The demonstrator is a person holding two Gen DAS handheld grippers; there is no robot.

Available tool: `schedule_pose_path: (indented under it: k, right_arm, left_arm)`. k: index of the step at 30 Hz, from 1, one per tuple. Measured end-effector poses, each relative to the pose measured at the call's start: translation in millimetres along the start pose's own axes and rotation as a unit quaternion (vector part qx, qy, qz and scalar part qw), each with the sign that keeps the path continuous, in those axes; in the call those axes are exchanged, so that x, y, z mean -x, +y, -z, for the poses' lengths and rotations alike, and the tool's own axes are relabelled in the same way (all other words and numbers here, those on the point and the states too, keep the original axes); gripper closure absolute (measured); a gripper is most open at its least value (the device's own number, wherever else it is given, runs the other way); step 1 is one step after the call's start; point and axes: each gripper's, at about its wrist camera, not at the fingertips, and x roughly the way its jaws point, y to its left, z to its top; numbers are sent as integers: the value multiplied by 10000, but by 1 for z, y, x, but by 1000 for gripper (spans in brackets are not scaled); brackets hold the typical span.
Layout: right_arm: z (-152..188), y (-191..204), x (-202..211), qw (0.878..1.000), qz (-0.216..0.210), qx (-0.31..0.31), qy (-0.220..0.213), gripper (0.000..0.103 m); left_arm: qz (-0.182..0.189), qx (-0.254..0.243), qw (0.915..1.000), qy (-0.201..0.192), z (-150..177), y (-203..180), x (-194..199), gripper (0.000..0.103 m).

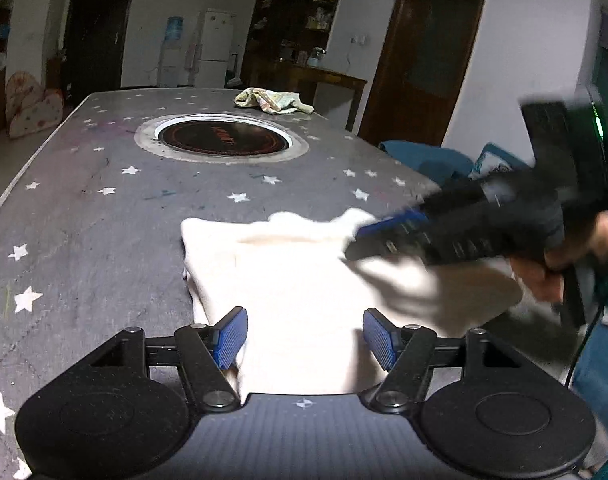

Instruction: Fold clothes

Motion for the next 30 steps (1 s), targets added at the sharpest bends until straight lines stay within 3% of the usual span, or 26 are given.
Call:
schedule_pose_path:
  k: [5, 10, 15, 17, 22, 25, 30]
  right_arm:
    - [15, -7, 15, 9996, 123, -241, -86, 75]
    - [26, -11, 18, 9990, 194, -393, -97, 74]
    - [33, -16, 21, 9985, 168, -512, -128, 73]
    - [35, -19, 23, 9980, 194, -584, -144, 72]
    - [41, -25, 32, 9963, 295, -765, -249, 72]
    - [47, -30, 41, 9944, 426, -904, -345, 66]
    - [60, -42, 46, 9903, 645, -1171, -375, 65]
  left_arm:
    - [125, 108, 9998, -115, -22, -2, -3, 36]
    - [186, 172, 9997, -3, -41, -3, -31, 37]
    - [-18, 524, 9983, 243, -47, 15, -62, 38]
    - [-146, 610, 9976, 288, -47, 22, -69, 43]
    - [-294, 643, 9974, 151, -47, 25, -61, 43]
    - [-325, 515, 9981, -72, -45, 16, -43, 43]
    - [-316, 214, 9990, -222, -31, -3, -18, 42]
